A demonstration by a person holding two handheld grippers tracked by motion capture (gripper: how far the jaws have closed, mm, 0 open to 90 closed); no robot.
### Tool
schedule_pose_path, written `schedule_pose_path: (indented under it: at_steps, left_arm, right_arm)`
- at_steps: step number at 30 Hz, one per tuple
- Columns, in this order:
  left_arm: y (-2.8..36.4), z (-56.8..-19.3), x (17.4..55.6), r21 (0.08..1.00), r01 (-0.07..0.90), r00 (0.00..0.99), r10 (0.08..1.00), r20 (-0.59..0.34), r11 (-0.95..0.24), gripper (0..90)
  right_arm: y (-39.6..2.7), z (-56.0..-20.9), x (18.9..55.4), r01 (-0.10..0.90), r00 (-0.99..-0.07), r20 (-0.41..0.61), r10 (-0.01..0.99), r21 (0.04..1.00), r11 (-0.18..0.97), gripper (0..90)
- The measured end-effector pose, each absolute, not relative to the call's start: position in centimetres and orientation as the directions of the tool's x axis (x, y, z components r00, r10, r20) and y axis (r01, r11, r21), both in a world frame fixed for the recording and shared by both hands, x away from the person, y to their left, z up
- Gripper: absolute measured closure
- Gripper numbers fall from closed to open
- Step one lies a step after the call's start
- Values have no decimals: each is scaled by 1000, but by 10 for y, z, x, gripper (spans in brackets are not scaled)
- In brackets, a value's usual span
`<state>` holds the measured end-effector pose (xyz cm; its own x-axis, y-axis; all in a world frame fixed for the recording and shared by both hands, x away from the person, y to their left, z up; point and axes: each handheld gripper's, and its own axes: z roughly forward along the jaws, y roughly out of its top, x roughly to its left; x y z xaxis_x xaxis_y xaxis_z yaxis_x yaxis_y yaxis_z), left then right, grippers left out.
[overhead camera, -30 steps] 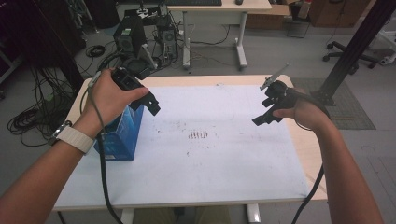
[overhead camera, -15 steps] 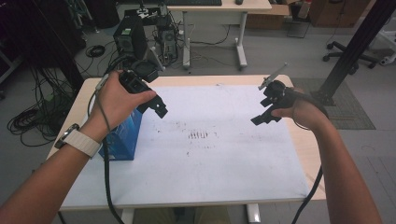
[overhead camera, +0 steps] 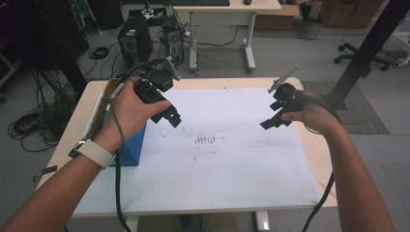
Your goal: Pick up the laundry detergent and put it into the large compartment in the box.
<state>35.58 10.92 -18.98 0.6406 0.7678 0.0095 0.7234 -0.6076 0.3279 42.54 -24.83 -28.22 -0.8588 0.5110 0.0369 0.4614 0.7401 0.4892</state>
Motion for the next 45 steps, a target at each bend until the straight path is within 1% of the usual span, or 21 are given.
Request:
schedule_pose_path:
  at_steps: [4,15,45]
  left_arm:
    - [106,-193,356,333,717,643,766,26,-613,102]
    - [102,-203,354,341,711,653,758,5,-615,103]
    - [101,-204,356,349,708,657,754,-4,-615,103]
  right_arm:
    - [-248,-283,426,463,-858,37,512,487,740,94]
    - [-247,-285,427,465,-858,39,513,484,741,92]
    - [-244,-286,428,462,-861,41,508,482,745,90]
